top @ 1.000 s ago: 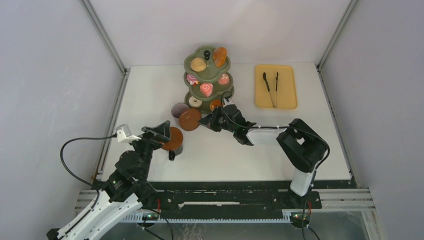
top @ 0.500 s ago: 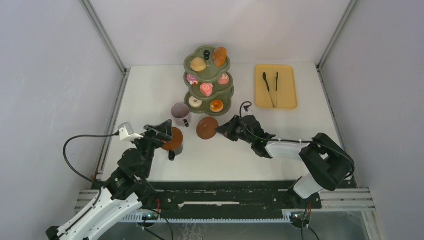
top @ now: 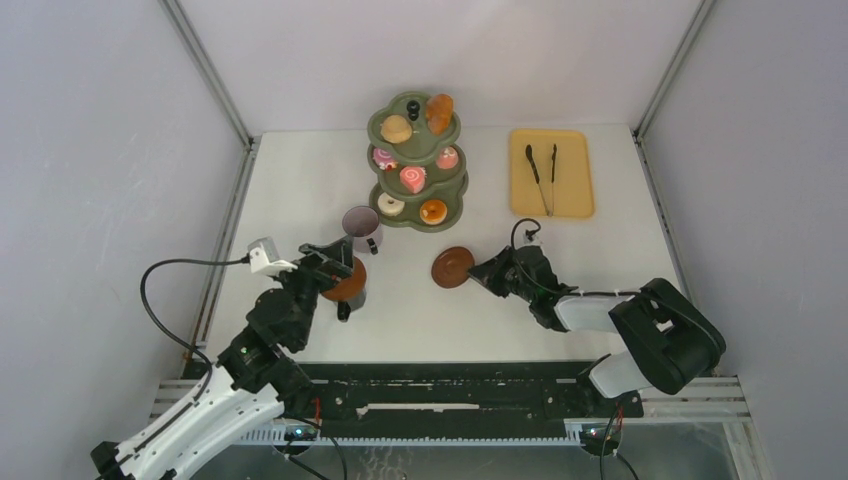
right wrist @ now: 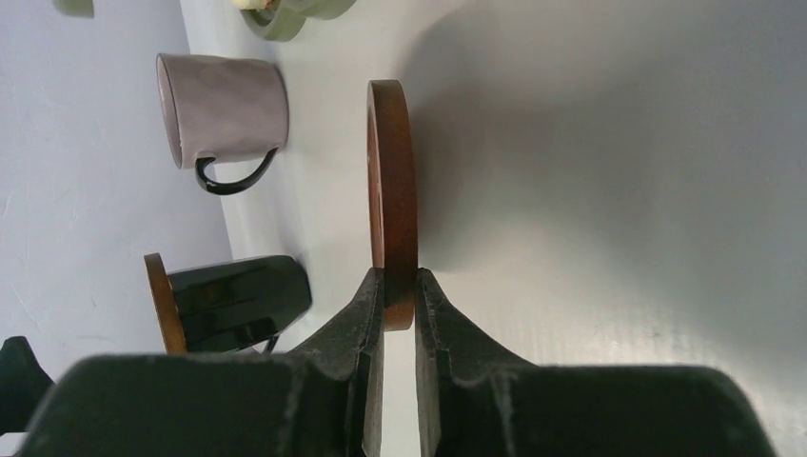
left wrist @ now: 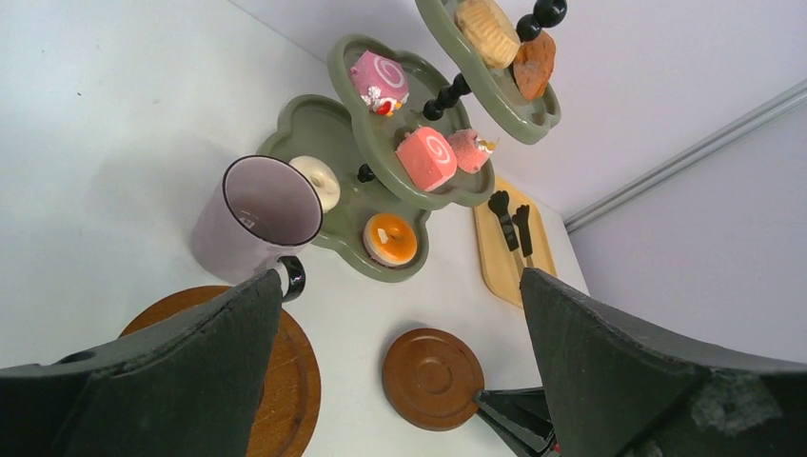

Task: Serve the afternoon tea
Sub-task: Place the coaster at the center of the board.

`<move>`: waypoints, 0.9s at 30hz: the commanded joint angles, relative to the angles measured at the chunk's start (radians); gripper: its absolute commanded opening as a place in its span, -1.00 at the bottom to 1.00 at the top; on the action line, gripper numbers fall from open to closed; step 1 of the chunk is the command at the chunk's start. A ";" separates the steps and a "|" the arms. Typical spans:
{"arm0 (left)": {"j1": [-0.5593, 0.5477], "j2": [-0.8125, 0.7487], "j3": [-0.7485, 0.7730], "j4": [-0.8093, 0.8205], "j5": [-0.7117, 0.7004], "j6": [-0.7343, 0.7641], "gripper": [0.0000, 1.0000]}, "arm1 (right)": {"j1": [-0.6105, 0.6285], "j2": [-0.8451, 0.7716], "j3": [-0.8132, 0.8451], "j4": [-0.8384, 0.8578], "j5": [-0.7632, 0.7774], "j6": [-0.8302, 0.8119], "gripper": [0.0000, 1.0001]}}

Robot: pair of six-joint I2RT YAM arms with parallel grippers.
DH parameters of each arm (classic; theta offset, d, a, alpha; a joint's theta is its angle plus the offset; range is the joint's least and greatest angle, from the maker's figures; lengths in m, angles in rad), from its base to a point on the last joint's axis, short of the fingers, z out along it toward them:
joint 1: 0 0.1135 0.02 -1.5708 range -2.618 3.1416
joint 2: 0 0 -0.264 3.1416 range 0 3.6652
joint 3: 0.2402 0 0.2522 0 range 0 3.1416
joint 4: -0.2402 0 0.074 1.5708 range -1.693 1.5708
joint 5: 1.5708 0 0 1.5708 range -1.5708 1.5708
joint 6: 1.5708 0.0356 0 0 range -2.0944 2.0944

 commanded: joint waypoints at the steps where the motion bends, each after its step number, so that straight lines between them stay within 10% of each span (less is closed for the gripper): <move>1: 0.005 0.018 0.019 0.066 0.014 -0.007 1.00 | -0.024 -0.004 -0.022 0.094 -0.025 0.024 -0.99; 27: 0.005 0.033 0.007 0.084 0.003 -0.001 1.00 | -0.025 0.011 -0.070 -0.013 0.036 0.016 -0.12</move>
